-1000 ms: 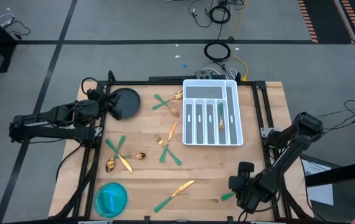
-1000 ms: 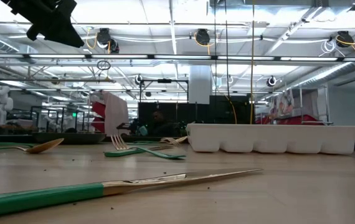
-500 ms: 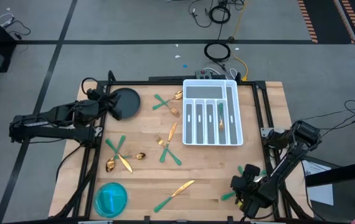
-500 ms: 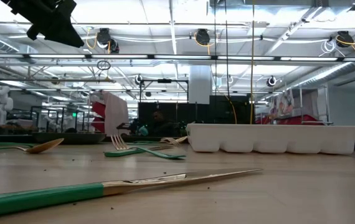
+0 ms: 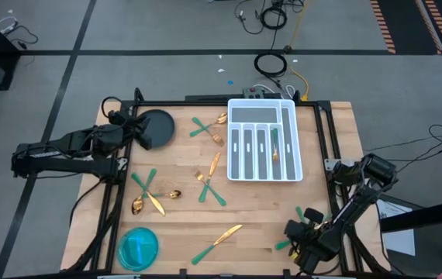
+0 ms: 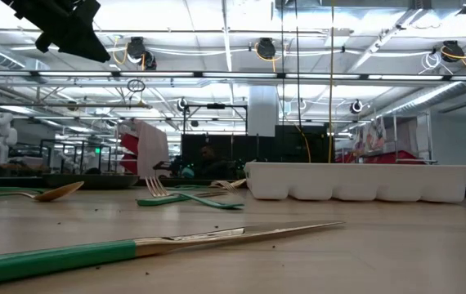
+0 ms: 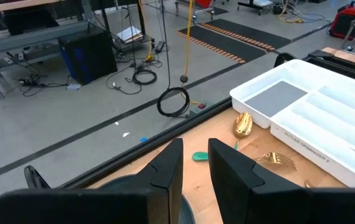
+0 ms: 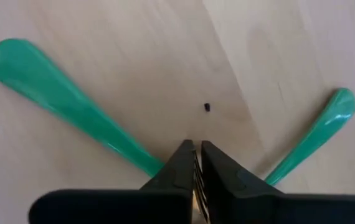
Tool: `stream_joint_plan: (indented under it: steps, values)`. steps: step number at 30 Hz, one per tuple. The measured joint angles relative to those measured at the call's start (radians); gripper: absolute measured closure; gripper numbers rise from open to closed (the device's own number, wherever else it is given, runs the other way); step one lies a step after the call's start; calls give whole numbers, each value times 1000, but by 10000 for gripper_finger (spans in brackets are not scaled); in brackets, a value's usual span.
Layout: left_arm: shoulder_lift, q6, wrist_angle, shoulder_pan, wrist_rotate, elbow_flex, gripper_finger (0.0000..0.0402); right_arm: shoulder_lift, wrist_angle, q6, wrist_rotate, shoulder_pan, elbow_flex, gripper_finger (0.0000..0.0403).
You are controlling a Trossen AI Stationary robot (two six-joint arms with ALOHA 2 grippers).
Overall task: Sort silverware
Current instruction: Put the bottom right green fork into the silverware tray
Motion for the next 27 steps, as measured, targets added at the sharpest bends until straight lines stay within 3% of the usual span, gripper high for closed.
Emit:
stream_joint_plan:
  steps: [18, 27]
  values:
    - [21, 1, 0, 0, 0, 0, 318, 2, -247, -52, -36, -39, 192, 402]
    - [21, 19, 0, 0, 0, 0, 318, 0, -384, -109, 21, -72, 304, 402]
